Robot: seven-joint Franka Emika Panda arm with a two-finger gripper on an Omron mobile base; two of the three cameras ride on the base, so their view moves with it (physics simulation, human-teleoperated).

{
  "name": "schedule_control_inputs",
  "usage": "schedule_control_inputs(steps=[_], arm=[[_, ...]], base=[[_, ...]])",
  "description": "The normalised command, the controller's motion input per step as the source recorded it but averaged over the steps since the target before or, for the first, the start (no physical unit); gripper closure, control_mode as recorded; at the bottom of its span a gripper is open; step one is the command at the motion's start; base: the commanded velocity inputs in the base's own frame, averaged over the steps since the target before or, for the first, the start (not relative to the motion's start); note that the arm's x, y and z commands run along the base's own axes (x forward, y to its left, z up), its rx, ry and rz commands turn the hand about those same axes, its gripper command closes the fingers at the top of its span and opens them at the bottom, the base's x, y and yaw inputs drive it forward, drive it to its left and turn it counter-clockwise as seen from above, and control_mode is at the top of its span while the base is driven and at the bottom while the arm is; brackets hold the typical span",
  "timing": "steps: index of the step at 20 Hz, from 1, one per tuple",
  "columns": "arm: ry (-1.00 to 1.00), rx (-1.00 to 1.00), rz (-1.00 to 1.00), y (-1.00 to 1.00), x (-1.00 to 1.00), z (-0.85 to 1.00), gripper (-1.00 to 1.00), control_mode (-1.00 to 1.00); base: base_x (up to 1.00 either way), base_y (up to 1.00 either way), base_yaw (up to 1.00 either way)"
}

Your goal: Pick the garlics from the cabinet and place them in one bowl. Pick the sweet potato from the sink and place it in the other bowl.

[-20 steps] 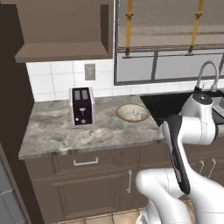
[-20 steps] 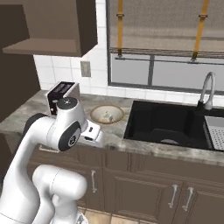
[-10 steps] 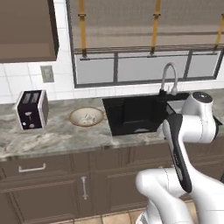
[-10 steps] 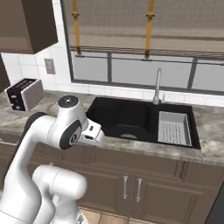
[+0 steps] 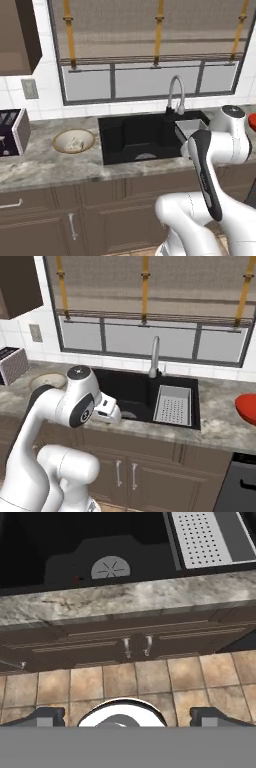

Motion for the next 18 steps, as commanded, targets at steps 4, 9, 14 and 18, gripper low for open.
schedule_control_inputs(steps=[4, 9, 14, 18], arm=[[0.0, 0.0, 0.0, 0.0, 0.0, 0.0, -1.0, 1.0], [0.0, 0.0, 0.0, 0.0, 0.0, 0.0, -1.0, 1.0], [0.0, 0.0, 0.0, 0.0, 0.0, 0.0, -1.0, 1.0], [0.0, 0.0, 0.0, 0.0, 0.0, 0.0, -1.0, 1.0]], base=[[0.94, -0.09, 0.0], [0.89, 0.0, -0.01], [0.84, 0.0, 0.08], [0.27, -0.29, 0.44]])
